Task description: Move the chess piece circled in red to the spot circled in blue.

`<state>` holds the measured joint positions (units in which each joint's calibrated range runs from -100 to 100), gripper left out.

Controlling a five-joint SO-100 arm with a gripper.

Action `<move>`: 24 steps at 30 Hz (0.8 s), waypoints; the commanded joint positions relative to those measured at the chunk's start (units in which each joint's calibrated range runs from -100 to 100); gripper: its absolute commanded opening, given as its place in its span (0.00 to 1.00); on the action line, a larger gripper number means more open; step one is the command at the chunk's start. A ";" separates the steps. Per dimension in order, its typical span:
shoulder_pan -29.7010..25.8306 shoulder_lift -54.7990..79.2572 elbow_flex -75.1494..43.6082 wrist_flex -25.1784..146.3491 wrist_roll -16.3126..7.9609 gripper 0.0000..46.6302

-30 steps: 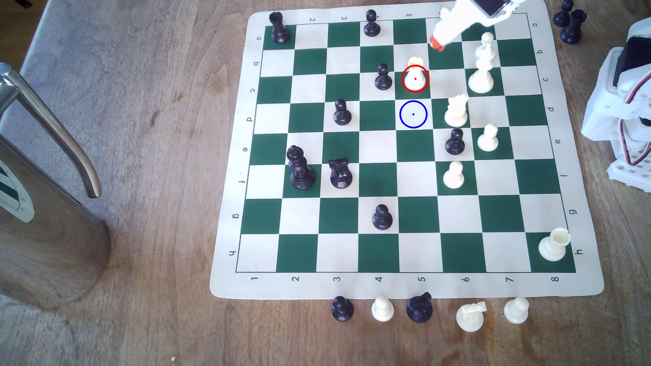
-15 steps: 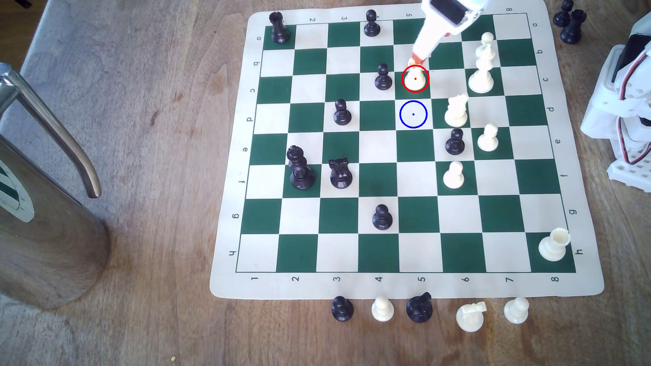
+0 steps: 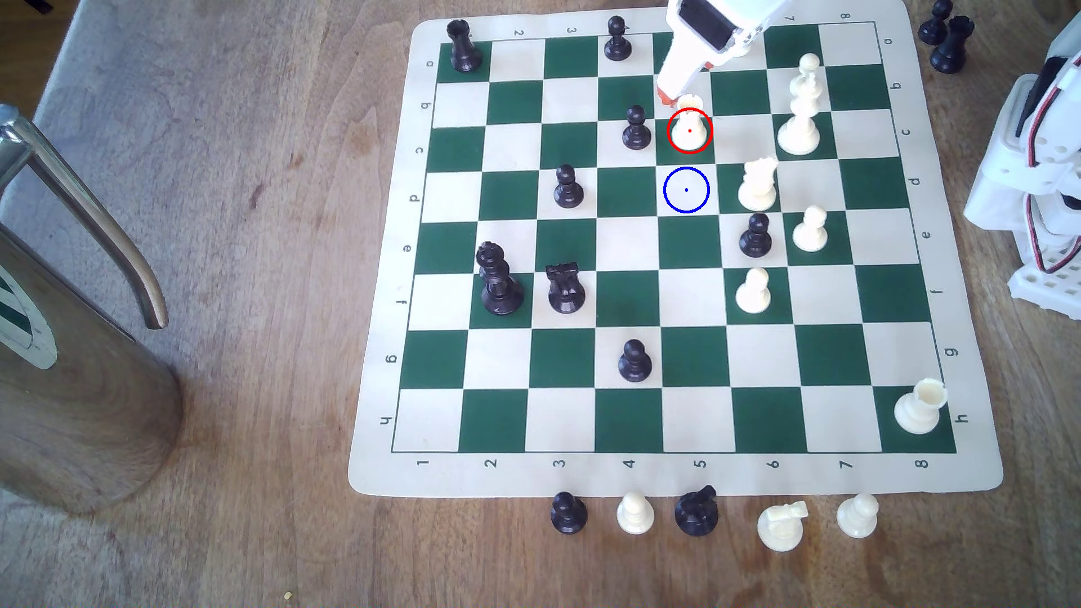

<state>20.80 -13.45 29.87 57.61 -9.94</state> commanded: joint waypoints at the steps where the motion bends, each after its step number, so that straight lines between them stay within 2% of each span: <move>1: -0.42 0.37 -4.21 -1.67 -0.44 0.39; 11: -0.50 2.58 -1.58 -5.44 -0.54 0.44; 24: -0.42 4.53 0.41 -5.36 0.44 0.43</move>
<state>19.99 -7.83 30.32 52.83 -9.84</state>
